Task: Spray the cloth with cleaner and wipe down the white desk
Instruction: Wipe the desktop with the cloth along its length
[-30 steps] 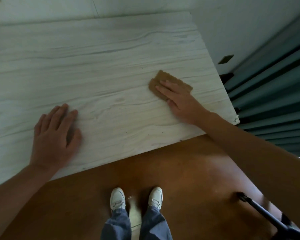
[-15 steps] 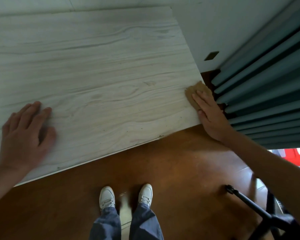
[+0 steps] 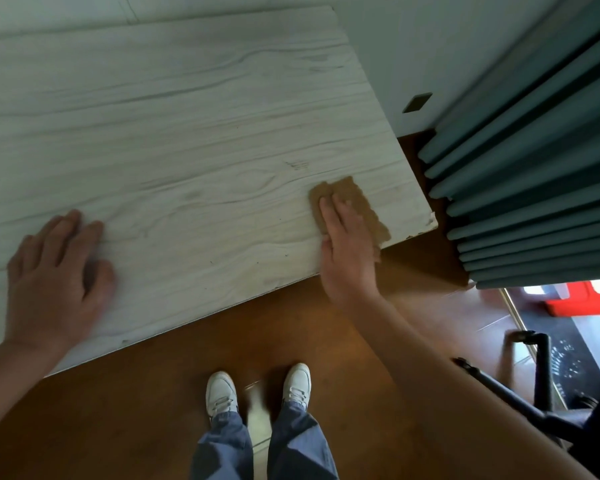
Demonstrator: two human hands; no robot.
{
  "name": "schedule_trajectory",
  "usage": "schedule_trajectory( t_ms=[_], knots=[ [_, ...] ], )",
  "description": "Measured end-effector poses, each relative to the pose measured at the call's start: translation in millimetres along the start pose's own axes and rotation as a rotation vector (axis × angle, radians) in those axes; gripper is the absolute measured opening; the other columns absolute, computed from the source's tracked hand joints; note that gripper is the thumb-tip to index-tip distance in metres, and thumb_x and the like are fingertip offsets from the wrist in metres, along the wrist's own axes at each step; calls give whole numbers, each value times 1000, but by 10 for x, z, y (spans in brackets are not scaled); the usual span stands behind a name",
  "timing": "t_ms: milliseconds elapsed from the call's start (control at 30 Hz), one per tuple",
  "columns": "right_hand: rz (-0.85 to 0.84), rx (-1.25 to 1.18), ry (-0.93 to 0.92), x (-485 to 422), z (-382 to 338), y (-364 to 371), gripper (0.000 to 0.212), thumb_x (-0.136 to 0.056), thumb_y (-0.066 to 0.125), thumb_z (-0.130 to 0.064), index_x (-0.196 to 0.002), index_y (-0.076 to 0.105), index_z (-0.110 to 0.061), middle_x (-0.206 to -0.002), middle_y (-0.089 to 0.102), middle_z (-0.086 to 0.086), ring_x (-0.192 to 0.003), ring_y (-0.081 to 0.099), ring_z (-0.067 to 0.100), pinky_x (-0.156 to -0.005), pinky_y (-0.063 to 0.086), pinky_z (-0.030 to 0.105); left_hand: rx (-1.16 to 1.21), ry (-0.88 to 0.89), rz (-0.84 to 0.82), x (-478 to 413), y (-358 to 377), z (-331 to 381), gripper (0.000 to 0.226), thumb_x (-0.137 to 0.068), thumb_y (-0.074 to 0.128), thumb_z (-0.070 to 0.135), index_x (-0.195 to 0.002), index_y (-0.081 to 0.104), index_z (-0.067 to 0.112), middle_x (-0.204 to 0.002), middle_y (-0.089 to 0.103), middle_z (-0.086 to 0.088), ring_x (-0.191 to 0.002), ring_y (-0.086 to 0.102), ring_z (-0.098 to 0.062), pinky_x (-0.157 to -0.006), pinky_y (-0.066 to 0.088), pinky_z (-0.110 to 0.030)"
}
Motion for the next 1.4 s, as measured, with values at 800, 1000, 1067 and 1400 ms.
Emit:
schedule_trajectory(
  t_ms=[800,1000,1067,1400],
  knots=[
    [-30,29,-169,-1000,308,-128,58,-100,34,-28,-157,30,-16,-164,26,10,-151,21,27,-125,12,45,-38,3,-3,15,-181,165,63,-95,39,45,-149,52,13,-162,36,1,-151,31,-24,-124,23,-55],
    [-63,21,-367,-1055,-488,302,57,-96,45,-15,-152,40,-11,-158,36,16,-147,31,36,-122,20,48,-55,16,43,25,-162,138,62,-95,42,42,-148,53,13,-158,33,5,-146,30,-18,-120,30,-59],
    [-125,19,-578,-646,-640,443,58,-92,50,-14,-150,45,-11,-156,41,16,-144,36,37,-121,23,50,-60,23,39,23,-148,114,61,-96,41,42,-148,53,13,-158,33,5,-146,31,-19,-119,31,-61],
    [-112,67,-483,-1152,146,11,56,-97,40,-22,-153,40,-15,-159,36,10,-148,30,28,-122,-1,23,-66,18,26,23,-152,135,61,-98,40,42,-150,51,11,-161,39,-6,-150,37,-37,-118,32,-63]
  ],
)
Point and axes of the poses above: each hand's wrist, its own x-axis away from the middle knuckle, its own y-axis out of the palm, z = x × y, the point moved 2 cm from there along -x, towards the middle knuckle
